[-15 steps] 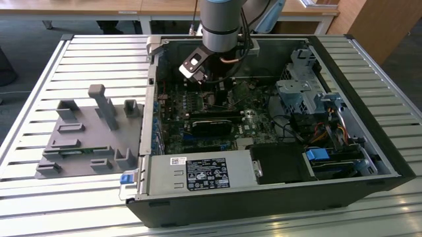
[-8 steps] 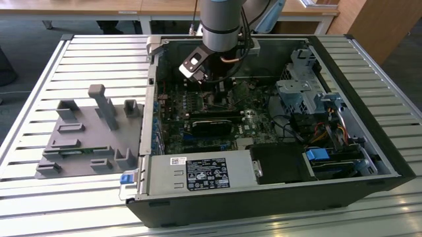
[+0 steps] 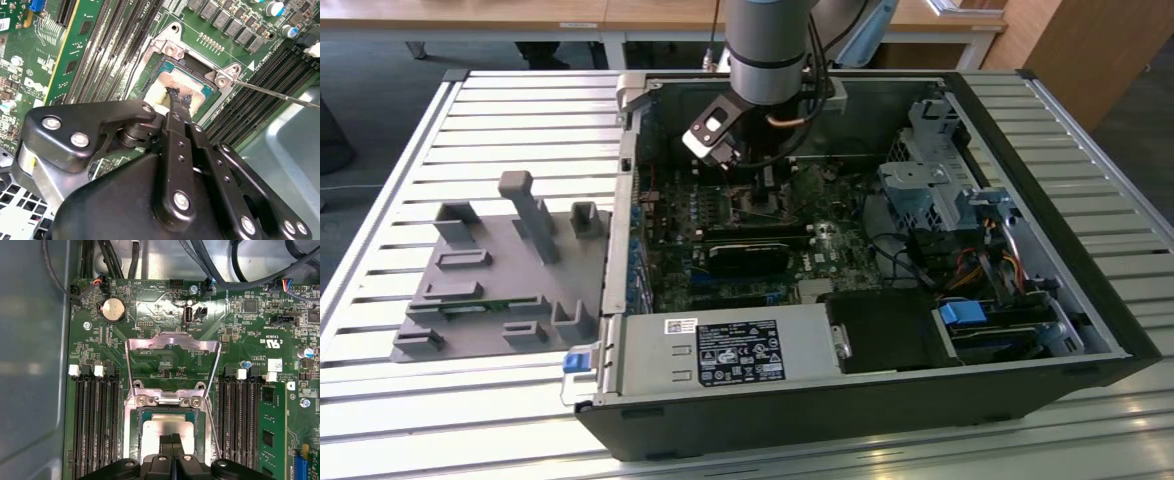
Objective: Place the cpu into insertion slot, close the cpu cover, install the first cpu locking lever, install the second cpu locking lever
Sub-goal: 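Place the cpu into insertion slot, then close the cpu cover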
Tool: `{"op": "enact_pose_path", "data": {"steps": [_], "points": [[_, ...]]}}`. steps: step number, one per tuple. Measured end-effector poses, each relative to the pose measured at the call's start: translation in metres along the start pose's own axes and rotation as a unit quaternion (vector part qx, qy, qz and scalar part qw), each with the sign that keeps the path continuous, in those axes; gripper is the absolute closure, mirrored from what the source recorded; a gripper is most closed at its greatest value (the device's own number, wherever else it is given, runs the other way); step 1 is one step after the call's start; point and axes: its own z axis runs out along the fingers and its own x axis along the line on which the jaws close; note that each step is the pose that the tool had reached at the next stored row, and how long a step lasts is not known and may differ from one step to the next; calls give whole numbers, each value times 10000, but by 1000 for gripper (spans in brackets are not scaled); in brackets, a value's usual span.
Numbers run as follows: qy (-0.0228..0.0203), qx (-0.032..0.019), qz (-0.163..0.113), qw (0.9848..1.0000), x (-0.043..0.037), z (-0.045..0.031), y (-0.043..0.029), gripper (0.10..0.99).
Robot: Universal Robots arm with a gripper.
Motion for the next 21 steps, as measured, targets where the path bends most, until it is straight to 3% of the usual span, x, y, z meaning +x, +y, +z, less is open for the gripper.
{"op": "enact_pose_path", "data": {"steps": [21], "points": [[0,0,0,10000,0,-42,2,980]]}}
